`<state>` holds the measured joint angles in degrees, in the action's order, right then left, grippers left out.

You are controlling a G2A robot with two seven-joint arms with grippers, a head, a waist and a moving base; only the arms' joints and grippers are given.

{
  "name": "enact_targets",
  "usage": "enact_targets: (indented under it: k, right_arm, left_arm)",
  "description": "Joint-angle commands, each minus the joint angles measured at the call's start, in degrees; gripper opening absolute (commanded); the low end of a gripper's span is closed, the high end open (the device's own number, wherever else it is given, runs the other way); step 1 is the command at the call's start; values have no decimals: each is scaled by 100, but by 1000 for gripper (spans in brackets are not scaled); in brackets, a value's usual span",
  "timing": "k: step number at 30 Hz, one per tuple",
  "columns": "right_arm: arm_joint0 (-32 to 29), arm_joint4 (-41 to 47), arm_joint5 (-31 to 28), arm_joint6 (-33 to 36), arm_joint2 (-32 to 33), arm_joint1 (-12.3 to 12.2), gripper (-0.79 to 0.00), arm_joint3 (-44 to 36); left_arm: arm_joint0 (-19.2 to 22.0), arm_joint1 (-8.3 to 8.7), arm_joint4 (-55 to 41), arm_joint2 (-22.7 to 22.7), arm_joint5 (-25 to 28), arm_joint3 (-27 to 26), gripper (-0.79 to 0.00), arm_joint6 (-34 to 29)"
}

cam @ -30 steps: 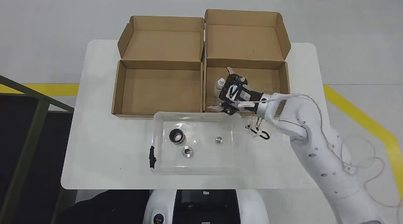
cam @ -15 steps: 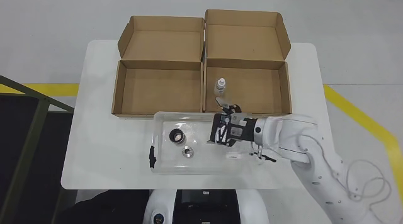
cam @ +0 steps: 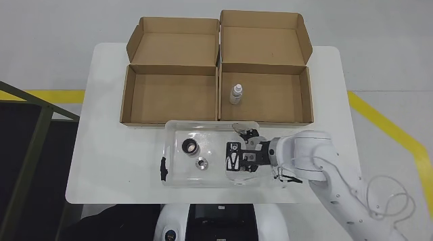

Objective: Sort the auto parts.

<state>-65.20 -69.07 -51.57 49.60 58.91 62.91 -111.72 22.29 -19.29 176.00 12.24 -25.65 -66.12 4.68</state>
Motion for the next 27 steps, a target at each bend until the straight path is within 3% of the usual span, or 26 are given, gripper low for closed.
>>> enact_targets:
  k: [1, 13, 24, 27]
  right_arm:
    - [40, 11, 6, 76, -57, -2, 0, 56]
    - [338, 50, 179, 342, -518, 30, 0, 423]
    - [583, 76, 315, 531, -837, 60, -215, 689]
    - [619, 58, 392, 572, -878, 62, -222, 749]
  left_arm:
    - [0, 0, 0, 0, 0, 0, 0, 0]
    - [0, 0, 0, 0, 0, 0, 0, 0]
    - [0, 0, 0, 0, 0, 0, 0, 0]
    - [0, 0, 0, 0, 0, 0, 0, 0]
